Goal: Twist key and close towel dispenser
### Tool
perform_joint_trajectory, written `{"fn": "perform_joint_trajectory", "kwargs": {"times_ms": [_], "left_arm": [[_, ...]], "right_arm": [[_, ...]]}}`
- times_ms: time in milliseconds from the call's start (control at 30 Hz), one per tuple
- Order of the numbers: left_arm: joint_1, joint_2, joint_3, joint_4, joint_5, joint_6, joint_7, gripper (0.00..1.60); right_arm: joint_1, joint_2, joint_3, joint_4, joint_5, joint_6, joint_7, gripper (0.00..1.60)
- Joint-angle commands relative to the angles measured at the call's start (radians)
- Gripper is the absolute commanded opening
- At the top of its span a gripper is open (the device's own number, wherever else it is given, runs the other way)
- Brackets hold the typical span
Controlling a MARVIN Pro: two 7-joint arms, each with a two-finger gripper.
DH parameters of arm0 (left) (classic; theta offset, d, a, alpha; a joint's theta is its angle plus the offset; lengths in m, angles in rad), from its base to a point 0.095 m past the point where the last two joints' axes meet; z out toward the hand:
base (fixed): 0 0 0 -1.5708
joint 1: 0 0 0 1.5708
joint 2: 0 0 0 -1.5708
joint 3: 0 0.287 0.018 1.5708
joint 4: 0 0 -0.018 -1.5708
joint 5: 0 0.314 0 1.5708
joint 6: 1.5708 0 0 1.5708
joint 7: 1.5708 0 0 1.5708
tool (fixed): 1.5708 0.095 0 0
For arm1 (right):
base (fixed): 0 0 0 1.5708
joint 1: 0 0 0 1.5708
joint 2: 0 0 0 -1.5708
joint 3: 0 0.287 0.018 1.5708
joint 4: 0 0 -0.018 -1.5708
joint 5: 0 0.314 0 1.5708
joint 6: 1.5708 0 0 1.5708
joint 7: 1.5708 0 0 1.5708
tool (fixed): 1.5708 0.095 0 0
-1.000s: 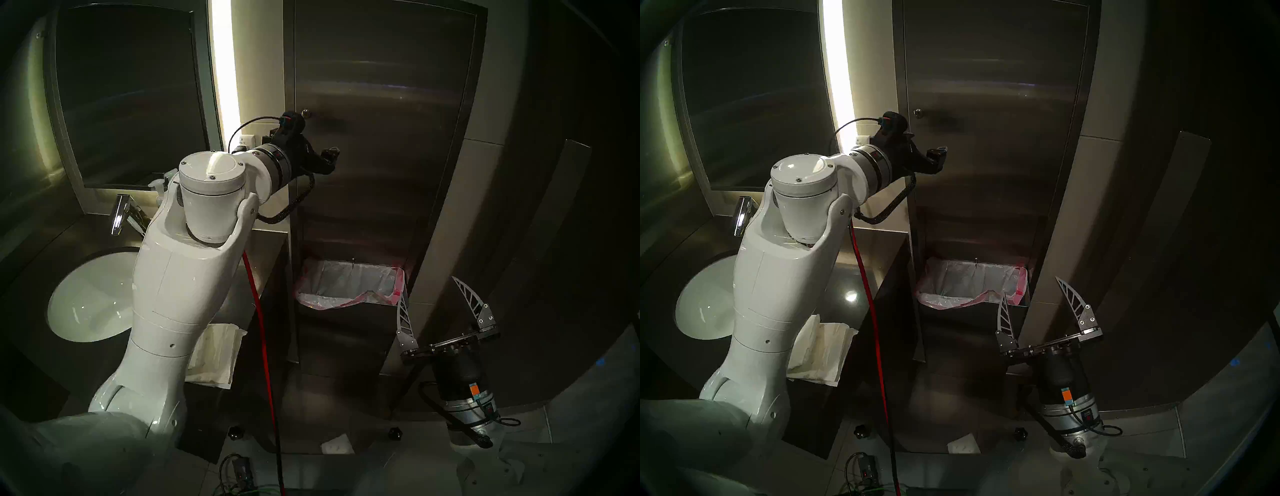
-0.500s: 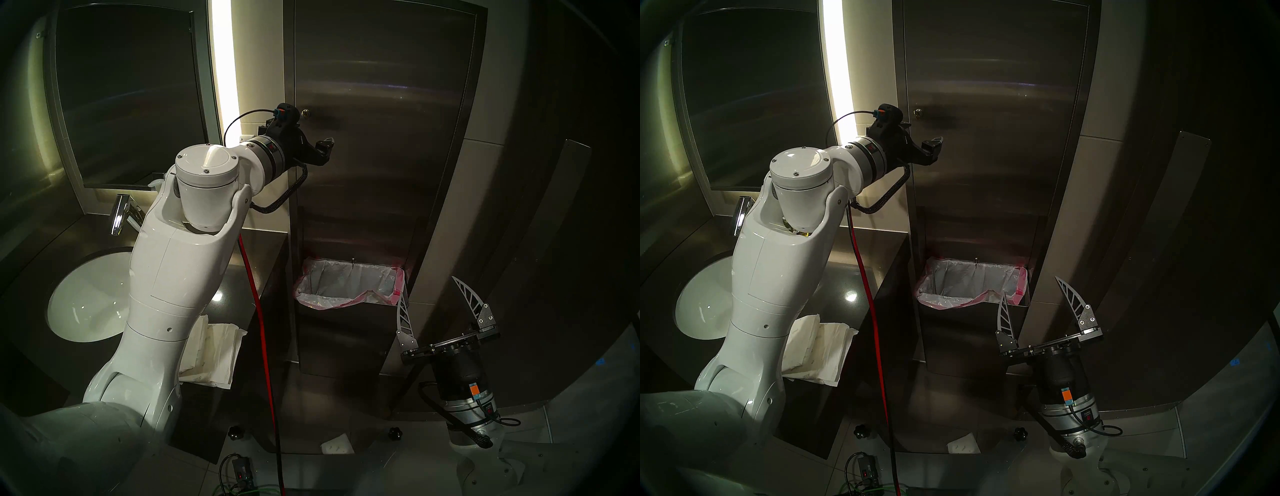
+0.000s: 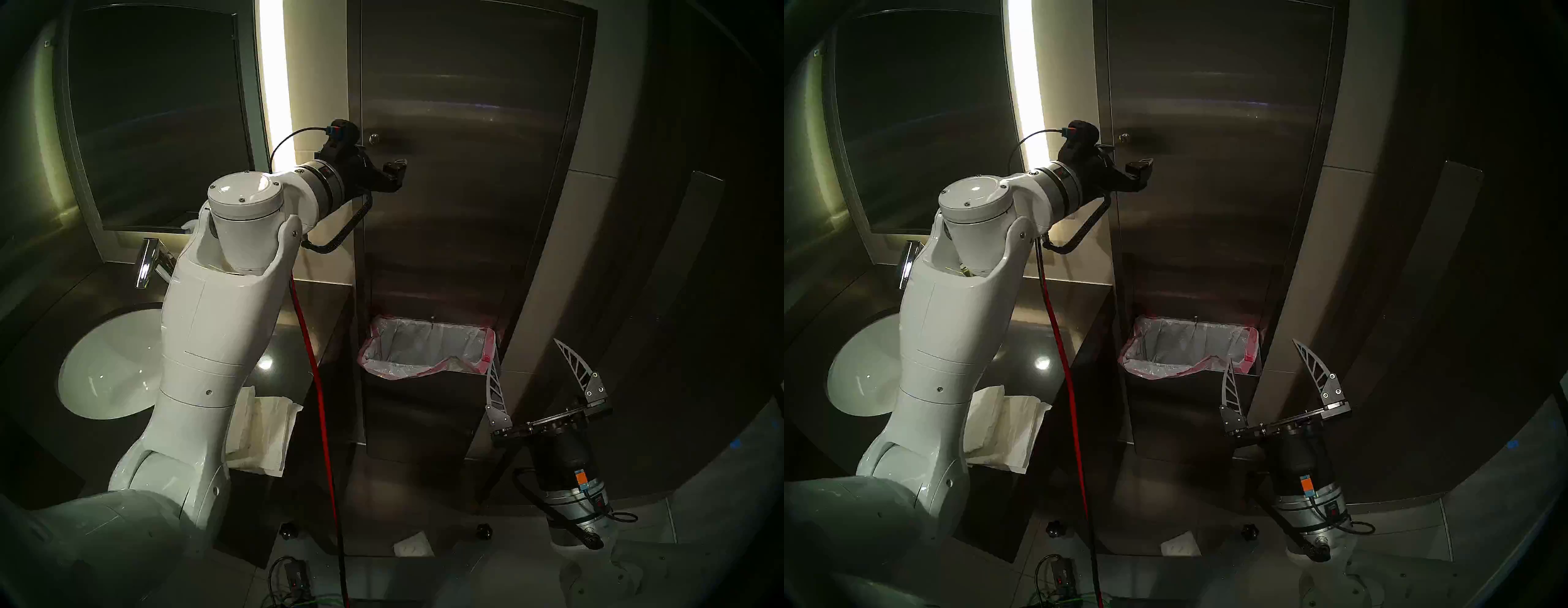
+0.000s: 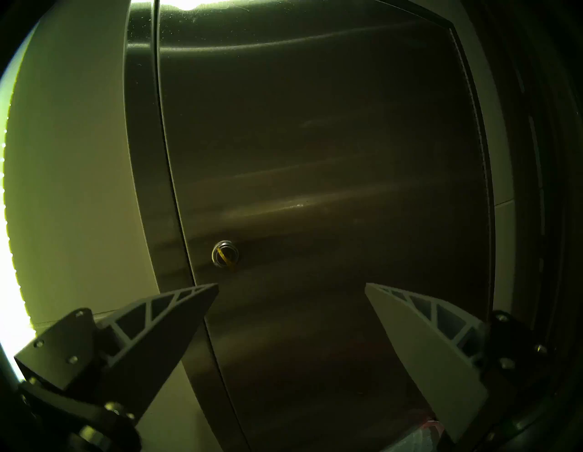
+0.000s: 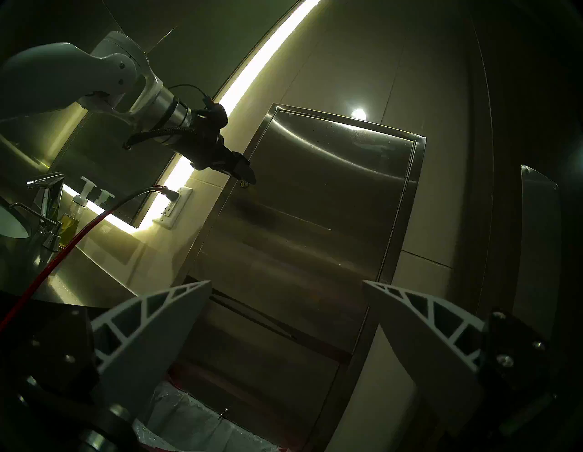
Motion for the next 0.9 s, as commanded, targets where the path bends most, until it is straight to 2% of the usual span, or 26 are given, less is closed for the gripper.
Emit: {"fn": "perform_joint_trajectory", "kwargs": {"times_ms": [0,300,867], "left_arm": [[-0.044,-0.021,-0.005,0.009,-0.008,-0.02,-0.001,1.6],[-0.064,-0.026,0.003,0.033,-0.007,-0.034,-0.011,1.6],[-0.052,-0.041,-0.006,0.039,-0.018,-0.031,-0.016,1.6]], "right_arm": [[0.001,-0.002,0.0,-0.01,-0.006,0.0,-0.002,1.6],[0.001,-0.002,0.0,-0.01,-0.006,0.0,-0.002,1.6],[0.001,-0.002,0.0,-0.01,-0.006,0.001,-0.002,1.6]]}}
